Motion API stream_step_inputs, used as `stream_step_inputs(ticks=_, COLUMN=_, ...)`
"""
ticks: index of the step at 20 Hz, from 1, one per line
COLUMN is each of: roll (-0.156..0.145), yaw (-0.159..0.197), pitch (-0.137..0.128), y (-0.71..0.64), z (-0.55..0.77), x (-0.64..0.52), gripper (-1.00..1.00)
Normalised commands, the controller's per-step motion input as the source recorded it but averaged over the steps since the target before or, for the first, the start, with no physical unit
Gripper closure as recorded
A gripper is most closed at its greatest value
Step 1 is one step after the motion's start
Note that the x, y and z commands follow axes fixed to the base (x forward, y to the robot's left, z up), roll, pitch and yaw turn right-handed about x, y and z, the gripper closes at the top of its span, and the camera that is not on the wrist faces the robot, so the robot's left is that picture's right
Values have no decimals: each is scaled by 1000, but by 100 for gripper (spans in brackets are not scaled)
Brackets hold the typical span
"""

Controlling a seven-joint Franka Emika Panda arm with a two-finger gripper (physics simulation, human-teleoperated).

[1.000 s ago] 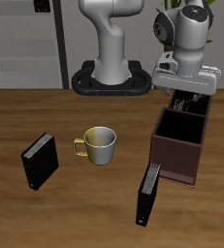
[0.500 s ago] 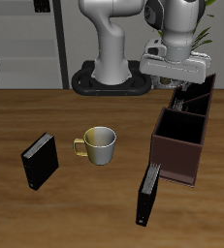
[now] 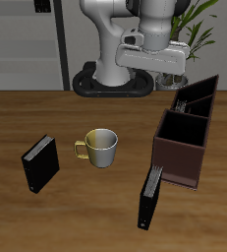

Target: Place the yellow book into the left desk caddy's front compartment and place the white-yellow mug into the left desk caddy's right compartment

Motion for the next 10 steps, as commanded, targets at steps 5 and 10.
stream_step_inputs(ticks=5, roll=-9, yaw=71, pitch=4, y=-697, z=32, x=189, gripper=-100)
stream_step_inputs(ticks=10, roll=23, yaw=8, pitch=22, y=-543, z=-101, x=181, gripper=-100)
